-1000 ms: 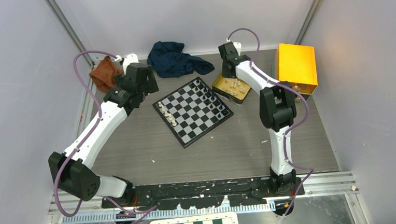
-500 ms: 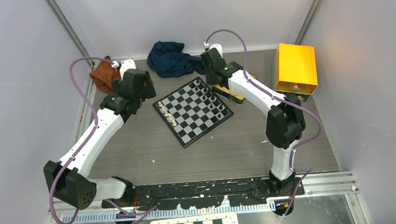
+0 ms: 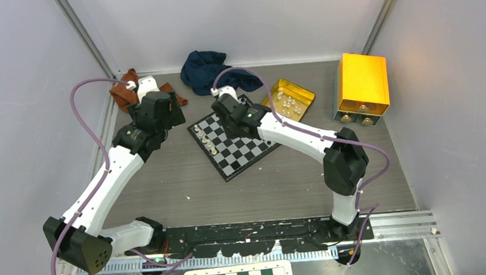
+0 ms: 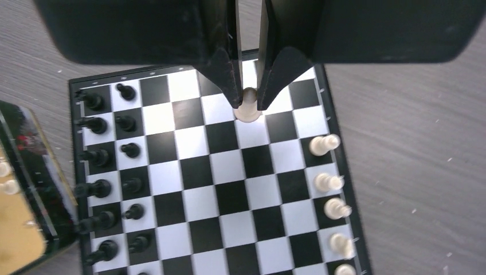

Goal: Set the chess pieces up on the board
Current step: Place the chess piece on the chessboard, then pick up the chess piece from the storage box.

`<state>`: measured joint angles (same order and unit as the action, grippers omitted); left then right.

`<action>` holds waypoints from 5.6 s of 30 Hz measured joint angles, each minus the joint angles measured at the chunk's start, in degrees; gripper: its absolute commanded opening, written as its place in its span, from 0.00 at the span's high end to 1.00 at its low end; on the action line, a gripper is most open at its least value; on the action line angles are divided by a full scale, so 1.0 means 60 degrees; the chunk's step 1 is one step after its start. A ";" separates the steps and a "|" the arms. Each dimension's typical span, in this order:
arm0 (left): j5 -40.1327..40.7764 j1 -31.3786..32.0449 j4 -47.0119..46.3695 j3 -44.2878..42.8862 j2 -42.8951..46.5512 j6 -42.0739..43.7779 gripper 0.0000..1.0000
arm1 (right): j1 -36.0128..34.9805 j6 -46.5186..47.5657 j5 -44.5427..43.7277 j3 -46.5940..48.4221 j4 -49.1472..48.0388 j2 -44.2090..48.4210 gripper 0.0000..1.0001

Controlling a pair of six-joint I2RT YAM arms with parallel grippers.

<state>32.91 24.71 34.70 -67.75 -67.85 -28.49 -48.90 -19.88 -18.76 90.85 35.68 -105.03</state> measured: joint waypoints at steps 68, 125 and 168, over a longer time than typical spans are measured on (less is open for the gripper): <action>0.0186 0.0000 0.0131 0.0404 0.0517 0.0066 0.10 | -0.1144 0.0240 0.1428 -0.0299 -0.1559 -0.1960 0.99; 0.0149 0.0000 0.0124 0.0404 0.0452 0.0058 0.11 | -0.1104 0.0368 0.1246 -0.0506 -0.1075 -0.1894 0.60; -0.0004 -0.0007 0.0120 0.0051 -0.0321 0.0058 0.00 | 0.3144 0.0430 -0.0546 0.1169 -0.0106 -0.0426 0.44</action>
<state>32.88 24.67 35.42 -67.44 -69.78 -28.14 -30.04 -17.30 -22.04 97.86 35.05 -107.59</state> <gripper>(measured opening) 0.994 0.554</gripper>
